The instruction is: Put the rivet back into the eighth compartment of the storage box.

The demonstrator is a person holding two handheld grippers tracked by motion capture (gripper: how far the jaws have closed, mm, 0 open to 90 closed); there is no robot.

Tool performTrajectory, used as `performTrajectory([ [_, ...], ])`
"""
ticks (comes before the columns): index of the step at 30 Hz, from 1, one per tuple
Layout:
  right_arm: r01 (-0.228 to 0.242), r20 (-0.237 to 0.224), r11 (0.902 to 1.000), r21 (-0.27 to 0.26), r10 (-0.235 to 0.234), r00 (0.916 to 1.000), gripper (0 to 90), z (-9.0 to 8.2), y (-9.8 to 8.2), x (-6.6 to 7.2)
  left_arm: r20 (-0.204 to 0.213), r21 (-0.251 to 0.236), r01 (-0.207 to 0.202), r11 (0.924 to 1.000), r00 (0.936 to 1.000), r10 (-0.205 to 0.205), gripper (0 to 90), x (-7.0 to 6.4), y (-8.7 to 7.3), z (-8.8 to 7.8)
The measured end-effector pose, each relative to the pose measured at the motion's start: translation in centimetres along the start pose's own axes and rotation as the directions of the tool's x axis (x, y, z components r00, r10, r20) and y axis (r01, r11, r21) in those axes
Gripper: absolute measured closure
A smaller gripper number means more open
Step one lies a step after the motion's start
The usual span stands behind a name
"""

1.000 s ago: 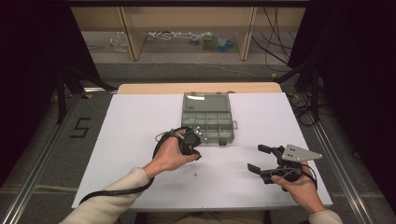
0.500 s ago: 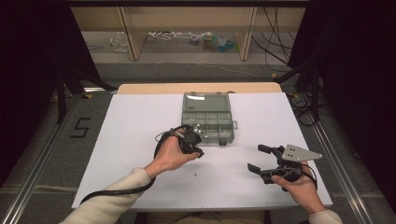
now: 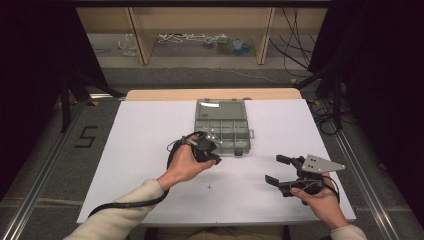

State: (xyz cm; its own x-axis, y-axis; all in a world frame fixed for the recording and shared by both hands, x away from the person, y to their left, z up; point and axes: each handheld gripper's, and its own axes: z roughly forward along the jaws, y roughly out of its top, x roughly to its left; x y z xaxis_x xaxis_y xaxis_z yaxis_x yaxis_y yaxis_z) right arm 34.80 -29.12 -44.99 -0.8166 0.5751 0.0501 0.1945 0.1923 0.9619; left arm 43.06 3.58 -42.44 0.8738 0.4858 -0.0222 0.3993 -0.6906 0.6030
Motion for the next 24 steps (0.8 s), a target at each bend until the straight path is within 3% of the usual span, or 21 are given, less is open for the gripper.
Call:
performTrajectory([
  [3, 0.0, 0.0, 1.0, 0.0, 0.0, 1.0, 16.5, 0.0, 0.0, 0.0, -0.001, -0.006, 0.002, 1.0, 1.0, -0.002, 83.1, 0.2, 0.2, -0.1],
  [4, -0.003, -0.006, 1.0, -0.008, 0.002, 1.0, 16.5, 0.1, 0.0, 0.0, -0.004, -0.029, 0.026, 0.9992, 0.9997, -0.026, 83.1, 0.0, 0.2, 0.0],
  [5, -0.003, -0.003, 1.0, -0.008, 0.003, 1.0, 16.5, 0.1, 0.0, 0.0, -0.005, -0.018, 0.005, 0.9998, 1.0, -0.005, 83.1, 0.2, 0.3, -0.1],
  [7, 0.0, -0.025, 0.9999, 0.013, 0.0, 0.9997, 16.5, 0.0, 0.0, -0.1, -0.005, -0.031, 0.009, 0.9995, 0.9999, -0.01, 83.1, 0.2, 0.4, -0.1],
  [10, -0.002, -0.022, 1.0, 0.005, 0.002, 0.9997, 16.5, 0.0, 0.0, -0.1, -0.009, -0.034, 0.002, 0.9994, 1.0, -0.002, 83.1, 0.3, 0.6, -0.2],
  [13, -0.001, -0.022, 1.0, 0.004, 0.001, 0.9998, 16.5, 0.0, 0.0, -0.1, -0.015, -0.072, 0.019, 0.9973, 0.9997, -0.02, 83.1, 0.4, 0.8, -0.1],
  [15, -0.001, -0.023, 1.0, 0.005, 0.002, 0.9997, 16.5, 0.0, 0.0, -0.1, -0.018, -0.062, 0.0, 0.9981, 0.9998, -0.001, 83.1, 0.5, 1.0, -0.1],
  [18, 0.002, -0.022, 0.9995, 0.03, -0.001, 0.9997, 16.5, -0.2, 0.1, -0.1, -0.023, -0.068, 0.006, 0.9977, 0.9997, -0.007, 83.1, 0.5, 1.2, 0.0],
  [22, 0.0, -0.022, 1.0, 0.008, 0.0, 0.9998, 16.5, 0.0, 0.0, -0.1, -0.019, -0.08, 0.003, 0.9968, 0.9998, -0.004, 83.1, 0.6, 1.5, 0.1],
  [24, -0.008, -0.008, 1.0, -0.001, 0.008, 0.9999, 16.5, 0.0, 0.0, 0.0, -0.024, -0.105, 0.024, 0.9942, 0.9993, -0.027, 83.1, 0.5, 1.6, 0.2],
])
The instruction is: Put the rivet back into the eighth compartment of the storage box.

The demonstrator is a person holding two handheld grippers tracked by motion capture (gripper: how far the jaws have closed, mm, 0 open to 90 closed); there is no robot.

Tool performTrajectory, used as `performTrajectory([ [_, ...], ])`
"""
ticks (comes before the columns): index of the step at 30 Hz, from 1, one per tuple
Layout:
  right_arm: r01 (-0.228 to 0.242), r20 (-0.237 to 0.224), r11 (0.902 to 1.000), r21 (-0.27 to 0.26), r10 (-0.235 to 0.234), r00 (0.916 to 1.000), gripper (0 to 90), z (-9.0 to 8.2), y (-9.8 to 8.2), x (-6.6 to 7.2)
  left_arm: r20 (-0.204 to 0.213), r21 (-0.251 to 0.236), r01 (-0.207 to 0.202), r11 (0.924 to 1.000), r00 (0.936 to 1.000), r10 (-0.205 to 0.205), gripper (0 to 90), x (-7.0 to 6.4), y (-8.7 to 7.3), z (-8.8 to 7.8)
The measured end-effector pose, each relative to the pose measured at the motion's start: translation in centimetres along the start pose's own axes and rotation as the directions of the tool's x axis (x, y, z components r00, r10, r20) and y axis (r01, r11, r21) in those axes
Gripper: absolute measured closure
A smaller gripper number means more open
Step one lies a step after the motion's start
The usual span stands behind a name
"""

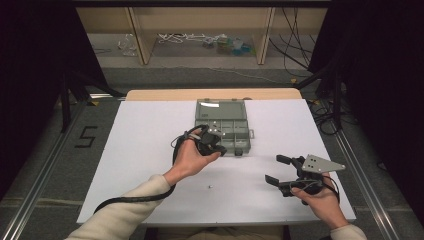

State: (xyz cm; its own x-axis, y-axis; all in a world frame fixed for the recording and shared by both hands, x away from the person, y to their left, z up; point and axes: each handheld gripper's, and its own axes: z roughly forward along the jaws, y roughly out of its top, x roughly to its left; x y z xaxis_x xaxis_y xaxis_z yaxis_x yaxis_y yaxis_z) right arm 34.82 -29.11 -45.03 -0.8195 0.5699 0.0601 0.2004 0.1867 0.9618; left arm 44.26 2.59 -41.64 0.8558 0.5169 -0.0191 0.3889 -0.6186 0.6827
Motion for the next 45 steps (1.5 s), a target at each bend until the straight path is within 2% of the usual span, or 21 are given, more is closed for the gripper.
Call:
performTrajectory([
  [1, -0.007, -0.018, 0.9998, 0.019, 0.007, 0.9998, 16.5, -0.1, 0.0, 0.0, -0.004, -0.019, 0.011, 0.9998, 0.9999, -0.011, 83.1, 0.0, 0.2, 0.1],
  [5, 0.011, -0.014, 0.9995, 0.03, -0.011, 0.9998, 16.5, -0.2, 0.1, -0.1, -0.01, -0.034, 0.016, 0.9993, 0.9998, -0.017, 83.1, 0.0, 0.6, 0.1],
  [6, 0.011, -0.011, 0.9996, 0.027, -0.01, 0.9999, 16.5, -0.2, 0.1, -0.1, -0.016, -0.048, 0.03, 0.9984, 0.9994, -0.03, 83.1, -0.1, 0.7, 0.2],
  [10, 0.011, -0.01, 0.9996, 0.025, -0.01, 0.9999, 16.5, -0.2, 0.1, -0.1, -0.016, -0.051, 0.026, 0.9984, 0.9995, -0.027, 83.1, 0.0, 1.1, 0.3],
  [12, 0.011, -0.015, 0.9995, 0.031, -0.01, 0.9998, 16.5, -0.2, 0.1, -0.1, -0.02, -0.073, 0.032, 0.9968, 0.9992, -0.033, 83.1, 0.0, 1.3, 0.4],
  [16, 0.01, -0.008, 0.9997, 0.022, -0.01, 0.9999, 16.5, -0.1, 0.1, -0.1, -0.023, -0.088, 0.036, 0.9955, 0.999, -0.038, 83.1, 0.1, 1.6, 0.6],
  [17, 0.011, -0.015, 0.9998, 0.017, -0.01, 0.9998, 16.5, -0.1, 0.1, -0.1, -0.023, -0.095, 0.037, 0.9948, 0.999, -0.039, 83.1, 0.1, 1.8, 0.6],
  [19, 0.006, 0.002, 1.0, -0.008, -0.006, 1.0, 16.5, 0.0, 0.0, 0.0, -0.027, -0.108, 0.039, 0.9934, 0.9987, -0.042, 83.1, 0.1, 2.1, 0.8],
  [20, 0.01, -0.017, 0.9999, 0.003, -0.01, 0.9998, 16.5, 0.0, 0.0, -0.1, -0.026, -0.12, 0.043, 0.9918, 0.9986, -0.047, 83.1, 0.1, 2.2, 0.9],
  [21, 0.012, -0.015, 0.9995, 0.03, -0.011, 0.9998, 16.5, -0.2, 0.1, -0.1, -0.029, -0.122, 0.045, 0.9915, 0.9984, -0.049, 83.1, 0.1, 2.3, 1.0],
  [22, 0.011, -0.015, 0.9995, 0.03, -0.011, 0.9998, 16.5, -0.2, 0.1, -0.1, -0.029, -0.122, 0.045, 0.9915, 0.9984, -0.049, 83.1, 0.1, 2.3, 1.0],
  [23, 0.007, -0.003, 1.0, 0.0, -0.007, 1.0, 16.5, 0.0, 0.0, 0.0, -0.024, -0.129, 0.041, 0.9908, 0.9987, -0.045, 83.1, 0.2, 2.5, 1.2],
  [24, 0.006, 0.0, 1.0, -0.007, -0.006, 1.0, 16.5, 0.0, 0.0, 0.0, -0.026, -0.133, 0.044, 0.9901, 0.9985, -0.048, 83.1, 0.2, 2.6, 1.3],
  [25, -0.014, -0.013, 0.9998, 0.016, 0.014, 0.9998, 16.5, -0.1, 0.0, 0.1, -0.023, -0.14, 0.046, 0.9891, 0.9985, -0.05, 83.1, 0.3, 2.8, 1.4],
  [29, 0.009, -0.014, 1.0, 0.003, -0.009, 0.9999, 16.5, 0.0, 0.0, -0.1, -0.026, -0.164, 0.049, 0.9853, 0.9982, -0.054, 83.0, 0.4, 3.3, 1.9],
  [32, 0.001, -0.016, 1.0, 0.007, -0.001, 0.9999, 16.5, -0.1, 0.0, -0.1, -0.025, -0.172, 0.051, 0.9838, 0.9981, -0.056, 83.1, 0.5, 3.5, 2.1],
  [33, -0.018, -0.02, 0.9997, 0.018, 0.018, 0.9996, 16.5, -0.1, 0.0, 0.1, -0.026, -0.182, 0.056, 0.9817, 0.9978, -0.062, 83.1, 0.5, 3.7, 2.5],
  [45, -0.019, -0.021, 0.9997, 0.018, 0.019, 0.9996, 16.6, -0.1, 0.0, 0.1, -0.023, -0.211, 0.057, 0.9759, 0.9977, -0.063, 83.0, 0.6, 4.3, 3.5],
])
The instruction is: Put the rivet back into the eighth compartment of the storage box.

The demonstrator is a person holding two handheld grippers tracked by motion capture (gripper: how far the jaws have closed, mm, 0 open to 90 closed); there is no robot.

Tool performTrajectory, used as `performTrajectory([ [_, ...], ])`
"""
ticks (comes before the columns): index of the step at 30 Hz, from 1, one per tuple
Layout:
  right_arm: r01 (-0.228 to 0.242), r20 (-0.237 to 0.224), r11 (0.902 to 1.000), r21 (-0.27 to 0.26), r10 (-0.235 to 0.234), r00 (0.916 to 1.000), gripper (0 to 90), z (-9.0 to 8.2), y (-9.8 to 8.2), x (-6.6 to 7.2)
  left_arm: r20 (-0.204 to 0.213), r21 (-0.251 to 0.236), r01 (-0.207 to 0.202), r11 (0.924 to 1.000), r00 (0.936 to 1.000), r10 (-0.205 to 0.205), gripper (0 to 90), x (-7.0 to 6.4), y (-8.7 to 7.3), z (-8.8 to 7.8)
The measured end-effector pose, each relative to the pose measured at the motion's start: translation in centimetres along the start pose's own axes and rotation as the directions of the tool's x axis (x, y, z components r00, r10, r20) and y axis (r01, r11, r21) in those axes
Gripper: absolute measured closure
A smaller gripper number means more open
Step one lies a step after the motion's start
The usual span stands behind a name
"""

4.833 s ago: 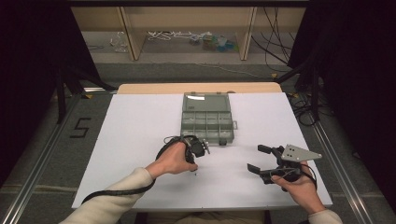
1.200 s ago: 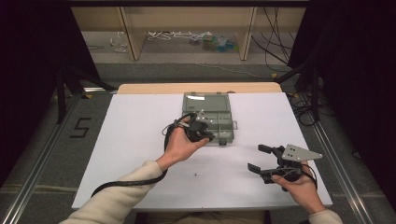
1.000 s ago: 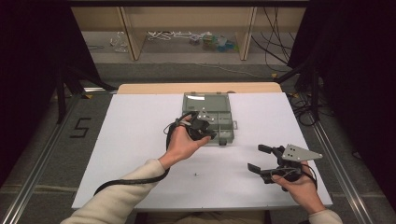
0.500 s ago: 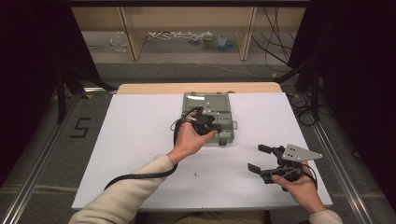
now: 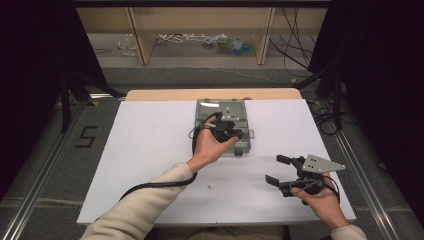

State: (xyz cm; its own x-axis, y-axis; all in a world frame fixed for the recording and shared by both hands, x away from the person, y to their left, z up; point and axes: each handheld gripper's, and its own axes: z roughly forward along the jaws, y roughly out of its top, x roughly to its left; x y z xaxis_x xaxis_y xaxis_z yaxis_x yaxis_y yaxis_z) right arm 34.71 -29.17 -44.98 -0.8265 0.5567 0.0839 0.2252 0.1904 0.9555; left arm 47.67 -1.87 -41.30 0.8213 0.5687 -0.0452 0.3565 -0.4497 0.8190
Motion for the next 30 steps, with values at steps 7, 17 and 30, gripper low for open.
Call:
performTrajectory([
  [7, 0.003, 0.0, 1.0, -0.001, -0.003, 1.0, 16.5, 0.0, 0.0, 0.0, 0.002, -0.01, 0.009, 0.9999, 1.0, -0.009, 83.0, 0.1, 0.2, 0.5],
  [17, 0.0, -0.001, 1.0, 0.001, 0.0, 1.0, 16.5, 0.0, 0.0, 0.0, -0.005, 0.012, 0.018, 0.9998, 0.9998, -0.018, 82.8, 0.5, 0.2, 1.9],
  [30, 0.029, 0.011, 0.9996, -0.006, -0.029, 0.9995, 16.5, -0.1, 0.0, -0.2, 0.004, 0.047, -0.004, 0.9989, 1.0, 0.004, 54.6, 0.7, -0.5, 2.0],
])
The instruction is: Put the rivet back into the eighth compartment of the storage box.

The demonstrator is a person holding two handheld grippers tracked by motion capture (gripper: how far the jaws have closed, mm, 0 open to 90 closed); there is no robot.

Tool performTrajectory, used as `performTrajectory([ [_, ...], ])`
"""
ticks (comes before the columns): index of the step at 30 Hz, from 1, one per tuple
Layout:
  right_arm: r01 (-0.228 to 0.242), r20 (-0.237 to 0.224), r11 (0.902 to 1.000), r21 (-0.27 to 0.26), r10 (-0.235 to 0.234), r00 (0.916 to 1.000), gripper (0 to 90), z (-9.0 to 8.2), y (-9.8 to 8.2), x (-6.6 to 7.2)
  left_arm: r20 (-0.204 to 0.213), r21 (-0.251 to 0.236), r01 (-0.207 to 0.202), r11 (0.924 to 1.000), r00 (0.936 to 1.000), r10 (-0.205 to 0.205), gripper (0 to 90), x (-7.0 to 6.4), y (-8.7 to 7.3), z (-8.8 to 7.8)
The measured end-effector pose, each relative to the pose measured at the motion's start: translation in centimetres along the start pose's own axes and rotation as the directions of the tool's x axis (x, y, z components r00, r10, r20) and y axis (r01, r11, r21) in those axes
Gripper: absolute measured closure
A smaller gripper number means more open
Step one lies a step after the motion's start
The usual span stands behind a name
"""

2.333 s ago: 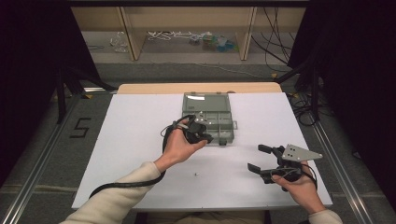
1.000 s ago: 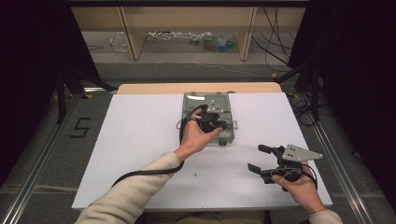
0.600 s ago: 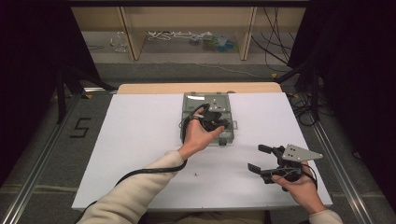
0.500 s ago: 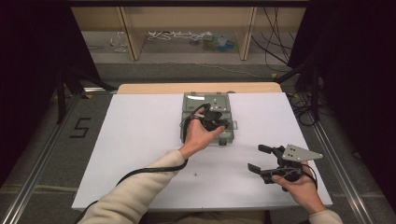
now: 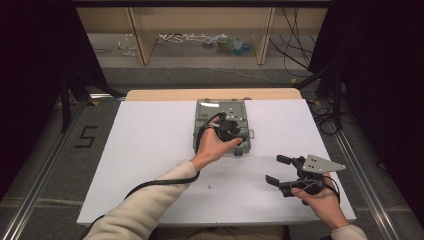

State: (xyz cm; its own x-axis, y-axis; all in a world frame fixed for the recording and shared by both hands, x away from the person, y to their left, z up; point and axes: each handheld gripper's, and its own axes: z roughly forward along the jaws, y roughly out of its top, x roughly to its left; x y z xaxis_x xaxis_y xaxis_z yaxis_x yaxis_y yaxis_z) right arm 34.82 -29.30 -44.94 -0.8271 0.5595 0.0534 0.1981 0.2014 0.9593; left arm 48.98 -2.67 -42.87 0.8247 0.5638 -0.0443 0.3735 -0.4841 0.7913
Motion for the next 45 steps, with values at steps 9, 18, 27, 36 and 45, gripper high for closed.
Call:
performTrajectory([
  [9, 0.008, 0.015, 0.9997, 0.024, -0.009, 0.9999, 16.5, -0.1, 0.1, 0.0, 0.079, 0.139, -0.208, 0.9682, 0.9769, 0.199, 19.4, -1.0, -1.2, -3.1],
  [18, 0.004, 0.012, 0.9995, 0.032, -0.004, 0.9999, 16.5, -0.1, 0.1, 0.1, 0.259, 0.329, -0.404, 0.8538, 0.9079, 0.33, 22.5, -2.9, -4.7, -5.6],
  [27, -0.003, 0.017, 1.0, -0.006, 0.003, 0.9999, 16.5, 0.1, 0.0, 0.1, 0.423, 0.479, -0.521, 0.7064, 0.8425, 0.334, 43.5, -3.7, -6.5, -5.2],
  [36, -0.002, -0.006, 1.0, 0.006, 0.002, 1.0, 16.5, 0.1, 0.0, 0.1, 0.445, 0.54, -0.521, 0.6605, 0.8431, 0.302, 56.1, -3.9, -7.2, -4.3],
  [45, 0.001, 0.001, 0.9999, 0.016, -0.001, 1.0, 16.5, 0.0, 0.0, 0.1, 0.413, 0.547, -0.536, 0.643, 0.8409, 0.349, 68.5, -4.4, -7.2, -4.3],
])
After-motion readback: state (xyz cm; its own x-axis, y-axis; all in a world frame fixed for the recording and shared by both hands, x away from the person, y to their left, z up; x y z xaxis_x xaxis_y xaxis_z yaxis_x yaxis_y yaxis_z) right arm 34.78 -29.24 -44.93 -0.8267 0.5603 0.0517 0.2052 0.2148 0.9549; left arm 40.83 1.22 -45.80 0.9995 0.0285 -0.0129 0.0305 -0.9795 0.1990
